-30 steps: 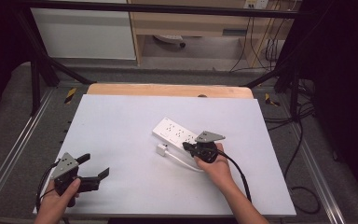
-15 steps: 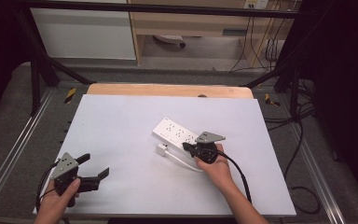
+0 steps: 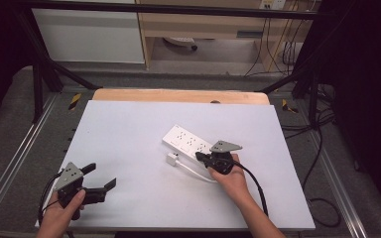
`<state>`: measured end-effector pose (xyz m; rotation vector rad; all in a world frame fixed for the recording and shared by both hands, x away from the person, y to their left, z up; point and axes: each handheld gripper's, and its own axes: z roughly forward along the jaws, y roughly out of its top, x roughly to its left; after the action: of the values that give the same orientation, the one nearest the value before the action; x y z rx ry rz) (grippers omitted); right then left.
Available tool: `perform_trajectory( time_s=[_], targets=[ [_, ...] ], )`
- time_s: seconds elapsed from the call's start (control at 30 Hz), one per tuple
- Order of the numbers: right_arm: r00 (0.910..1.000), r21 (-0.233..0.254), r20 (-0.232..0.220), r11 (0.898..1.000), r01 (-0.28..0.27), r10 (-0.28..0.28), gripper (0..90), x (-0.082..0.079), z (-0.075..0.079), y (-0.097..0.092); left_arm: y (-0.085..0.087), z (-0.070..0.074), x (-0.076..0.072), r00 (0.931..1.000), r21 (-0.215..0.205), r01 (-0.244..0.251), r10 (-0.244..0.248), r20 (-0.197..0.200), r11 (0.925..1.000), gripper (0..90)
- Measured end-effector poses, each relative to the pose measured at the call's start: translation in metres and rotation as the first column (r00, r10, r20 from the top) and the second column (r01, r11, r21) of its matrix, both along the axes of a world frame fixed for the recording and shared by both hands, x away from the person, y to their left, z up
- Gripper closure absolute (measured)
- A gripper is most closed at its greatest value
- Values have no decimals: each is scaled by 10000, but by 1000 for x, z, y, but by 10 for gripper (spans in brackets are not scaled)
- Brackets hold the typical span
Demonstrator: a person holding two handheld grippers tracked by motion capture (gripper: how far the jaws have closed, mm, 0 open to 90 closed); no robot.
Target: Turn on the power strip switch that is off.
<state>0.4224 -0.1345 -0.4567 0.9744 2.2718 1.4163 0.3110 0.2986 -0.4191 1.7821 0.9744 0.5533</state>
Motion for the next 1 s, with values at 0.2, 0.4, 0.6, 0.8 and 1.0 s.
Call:
perform_trajectory(
  time_s=[0.2, 0.4, 0.6, 0.8, 1.0],
  targets=[
    [9999, -40, -75, 9999, -121, 121, 900, 0, 1, -1, 0, 0, 0, 10000, -5, 9, -9, 1, 10000, 57],
    [9999, -202, 59, 9997, -152, 153, 900, -1, 2, 2, 0, 0, 1, 10000, -5, 21, -21, -2, 10000, 57],
    [9999, 32, 96, 9999, -122, 121, 900, -1, 6, 2, 0, -1, 0, 10000, 18, 20, -20, -28, 10000, 57],
    [9997, 129, 229, 9998, -134, 131, 900, -3, 11, 1, 0, -1, 1, 10000, 93, 20, -19, -76, 10000, 57],
    [9996, 145, 269, 9999, -72, 69, 897, -3, 14, 2, 0, -1, 1, 10000, 48, -48, 48, -67, 10000, 56]
  ],
)
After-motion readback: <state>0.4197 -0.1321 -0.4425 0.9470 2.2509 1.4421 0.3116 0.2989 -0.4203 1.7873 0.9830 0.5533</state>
